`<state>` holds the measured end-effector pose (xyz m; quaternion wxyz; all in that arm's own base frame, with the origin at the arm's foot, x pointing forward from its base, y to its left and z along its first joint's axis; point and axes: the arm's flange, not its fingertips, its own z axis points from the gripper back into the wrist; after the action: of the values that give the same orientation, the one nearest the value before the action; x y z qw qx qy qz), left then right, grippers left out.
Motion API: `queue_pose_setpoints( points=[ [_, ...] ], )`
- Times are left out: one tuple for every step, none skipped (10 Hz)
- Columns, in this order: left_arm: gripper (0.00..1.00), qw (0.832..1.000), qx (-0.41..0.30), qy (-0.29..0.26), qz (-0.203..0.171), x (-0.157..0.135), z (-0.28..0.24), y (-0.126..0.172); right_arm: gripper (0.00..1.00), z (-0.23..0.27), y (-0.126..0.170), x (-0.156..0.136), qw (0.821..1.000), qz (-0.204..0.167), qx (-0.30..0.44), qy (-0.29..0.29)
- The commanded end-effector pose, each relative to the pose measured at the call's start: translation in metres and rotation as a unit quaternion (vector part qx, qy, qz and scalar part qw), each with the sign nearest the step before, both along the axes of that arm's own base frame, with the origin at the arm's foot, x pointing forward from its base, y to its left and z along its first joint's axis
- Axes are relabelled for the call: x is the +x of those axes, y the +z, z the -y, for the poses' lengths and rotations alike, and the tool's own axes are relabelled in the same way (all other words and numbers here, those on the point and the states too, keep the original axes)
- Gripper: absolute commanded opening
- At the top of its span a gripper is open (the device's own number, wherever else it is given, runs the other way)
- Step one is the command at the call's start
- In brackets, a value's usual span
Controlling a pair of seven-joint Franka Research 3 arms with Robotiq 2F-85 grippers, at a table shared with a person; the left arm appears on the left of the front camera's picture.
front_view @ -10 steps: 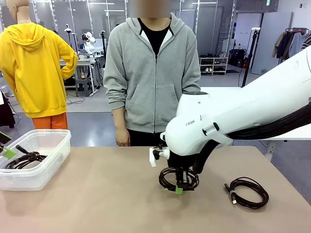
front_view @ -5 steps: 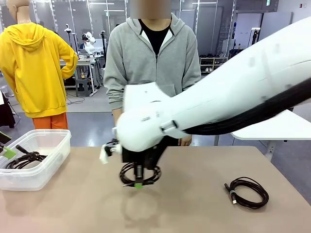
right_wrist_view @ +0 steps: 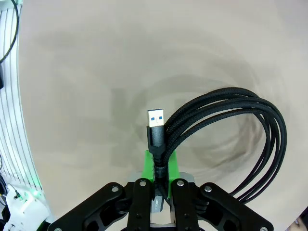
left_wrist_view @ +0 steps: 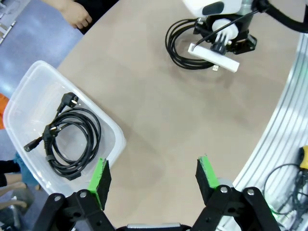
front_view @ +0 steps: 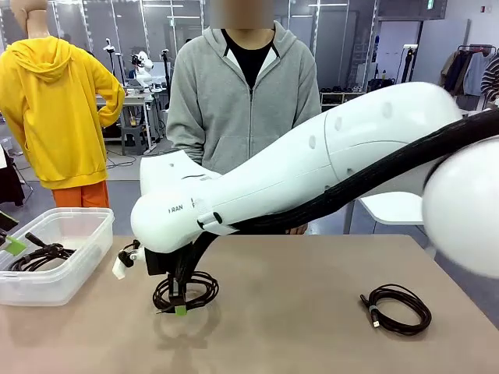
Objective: Organize and store the cables.
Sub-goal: Place the USB Extension Cable into the Organizing box.
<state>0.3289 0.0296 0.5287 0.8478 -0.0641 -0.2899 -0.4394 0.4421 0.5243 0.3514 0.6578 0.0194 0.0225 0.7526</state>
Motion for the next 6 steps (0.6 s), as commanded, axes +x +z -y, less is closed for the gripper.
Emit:
queue_pose_setpoints(
  points=[
    [0.9, 1.0, -0.002, 0.012, 0.003, 0.003, 0.002, 0.001, 0.33, -0.003, 0.007, 0.001, 1.0, -0.003, -0.014, -0.011],
    [0.9, 1.0, -0.002, 0.012, 0.003, 0.003, 0.002, 0.001, 0.43, 0.0, 0.009, -0.001, 1.0, -0.005, -0.012, -0.014],
    [0.9, 1.0, -0.002, 0.012, 0.003, 0.003, 0.002, 0.001, 0.63, 0.001, 0.009, -0.002, 1.0, -0.009, -0.009, -0.017],
    [0.9, 1.0, 0.0, 0.0, 0.0, 0.0, 0.0, 0.0, 0.72, 0.005, 0.006, -0.002, 1.0, -0.014, -0.007, -0.024],
    [0.9, 1.0, 0.008, 0.0, 0.016, -0.012, -0.011, 0.009, 0.91, 0.01, 0.006, -0.002, 0.999, -0.015, 0.001, -0.03],
    [0.9, 1.0, 0.013, -0.019, 0.01, -0.016, -0.006, 0.009, 0.99, 0.017, 0.011, -0.002, 0.999, -0.01, 0.011, -0.039]
  ],
)
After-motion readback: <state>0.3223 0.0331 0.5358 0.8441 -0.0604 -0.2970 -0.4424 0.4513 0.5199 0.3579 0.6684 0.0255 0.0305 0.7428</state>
